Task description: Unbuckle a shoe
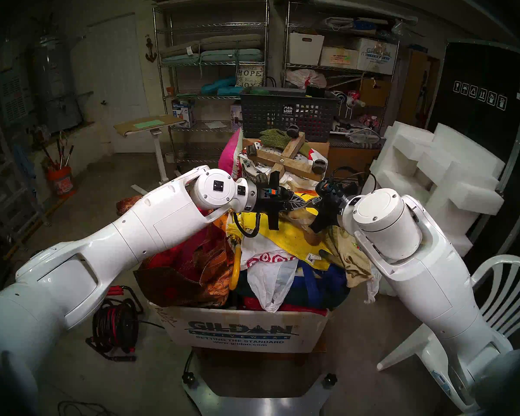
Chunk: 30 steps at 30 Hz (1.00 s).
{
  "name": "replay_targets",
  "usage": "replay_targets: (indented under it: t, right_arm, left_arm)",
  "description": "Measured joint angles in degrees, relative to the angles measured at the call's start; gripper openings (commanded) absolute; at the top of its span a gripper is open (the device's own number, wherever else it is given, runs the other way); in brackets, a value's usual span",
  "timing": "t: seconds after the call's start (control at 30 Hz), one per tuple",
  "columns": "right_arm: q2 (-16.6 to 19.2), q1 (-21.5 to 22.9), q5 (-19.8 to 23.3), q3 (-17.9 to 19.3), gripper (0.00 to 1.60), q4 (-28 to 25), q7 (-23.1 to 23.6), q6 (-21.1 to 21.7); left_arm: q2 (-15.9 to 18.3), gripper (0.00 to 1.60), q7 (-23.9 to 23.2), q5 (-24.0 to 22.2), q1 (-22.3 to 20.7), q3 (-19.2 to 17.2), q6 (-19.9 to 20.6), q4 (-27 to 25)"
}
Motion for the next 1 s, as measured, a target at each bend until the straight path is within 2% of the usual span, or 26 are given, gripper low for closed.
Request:
replay_targets:
  t: [0.43, 0.7, 1.0]
  right_arm:
    - [0.11, -2.61, -0.13, 2.93, 0.00, -0.92, -0.16, 0.01]
    - [1.73, -4.84, 4.37, 7.37, 0.00, -3.71, 5.17, 0.01]
    - [4.47, -7.32, 9.70, 12.88, 0.00, -4.70, 12.06, 0.00]
  left_arm:
    - [0.12, 0.00, -0.20, -0.13, 0.15, -0.01, -0.60, -0.87]
    - [1.05, 0.00, -0.52, 1.41, -0.06, 0.69, -1.70, -1.26]
    - [2.22, 0.00, -2.32, 5.08, -0.96, 1.56, -7.01, 0.37]
